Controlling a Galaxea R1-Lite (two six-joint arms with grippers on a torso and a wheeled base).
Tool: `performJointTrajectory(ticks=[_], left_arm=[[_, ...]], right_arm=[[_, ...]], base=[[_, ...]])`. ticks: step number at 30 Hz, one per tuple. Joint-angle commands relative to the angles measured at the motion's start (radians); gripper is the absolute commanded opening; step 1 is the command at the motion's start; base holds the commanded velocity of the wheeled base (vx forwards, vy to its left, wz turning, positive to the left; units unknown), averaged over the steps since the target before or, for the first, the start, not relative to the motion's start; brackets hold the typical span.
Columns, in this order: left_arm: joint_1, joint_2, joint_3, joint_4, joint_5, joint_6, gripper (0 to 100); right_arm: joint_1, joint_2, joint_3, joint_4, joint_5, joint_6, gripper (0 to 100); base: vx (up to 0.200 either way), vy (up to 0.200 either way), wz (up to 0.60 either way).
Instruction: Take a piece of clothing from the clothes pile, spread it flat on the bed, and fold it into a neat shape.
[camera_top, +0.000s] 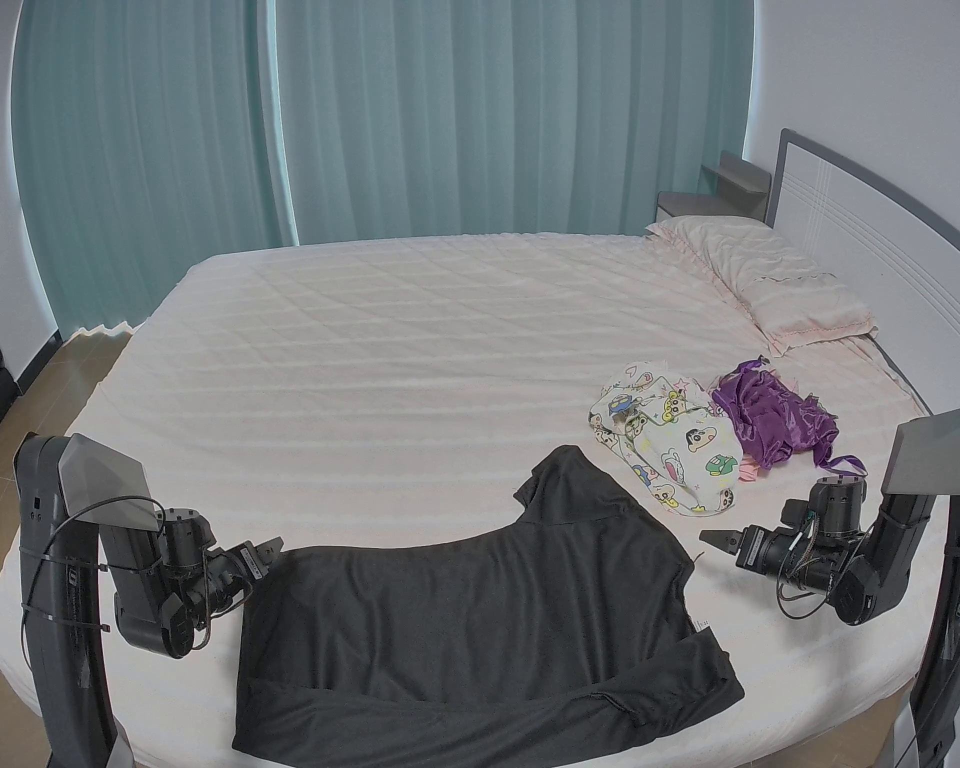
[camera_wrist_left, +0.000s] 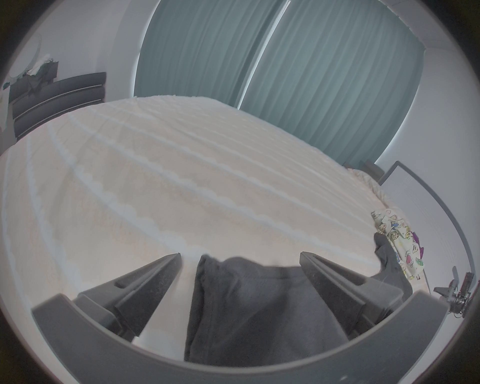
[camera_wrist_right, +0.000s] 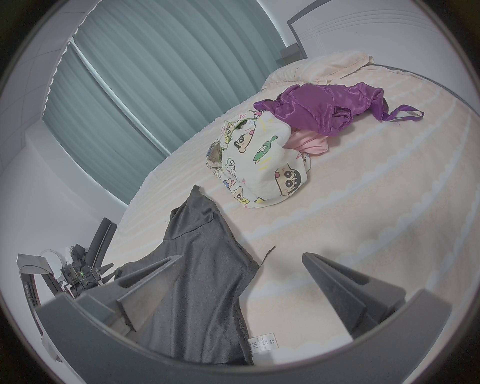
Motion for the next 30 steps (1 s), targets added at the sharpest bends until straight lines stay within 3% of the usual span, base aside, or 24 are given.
performJointTrajectory(ticks=[1, 10, 11, 21, 26, 30], left_arm=[[-0.002, -0.002, -0.005, 0.019, 0.006, -0.001, 100], [0.000, 0.025, -0.076, 0.077, -0.003, -0.002, 100], [-0.002, 0.032, -0.094, 0.106, -0.003, -0.002, 0], [0.000, 0.028, -0.145, 0.123, -0.002, -0.013, 0], [0.000, -0.001, -0.131, 0.122, 0.009, -0.117, 0], [0.004, -0.042, -0.104, 0.122, 0.009, -0.156, 0]], right_arm=[[0.000, 0.000, 0.000, 0.000, 0.001, 0.000, 100], [0.002, 0.006, 0.000, 0.000, 0.001, -0.003, 100], [0.003, 0.011, 0.000, 0.000, -0.001, -0.006, 100], [0.056, 0.011, -0.097, 0.021, -0.002, -0.008, 100], [0.135, 0.052, -0.399, 0.308, -0.004, -0.009, 100], [0.166, 0.123, -0.571, 0.417, -0.006, -0.020, 100]], base=[[0.000, 0.000, 0.00], [0.000, 0.000, 0.00], [0.000, 0.000, 0.00], [0.000, 0.000, 0.00], [0.000, 0.000, 0.00], [0.000, 0.000, 0.00]])
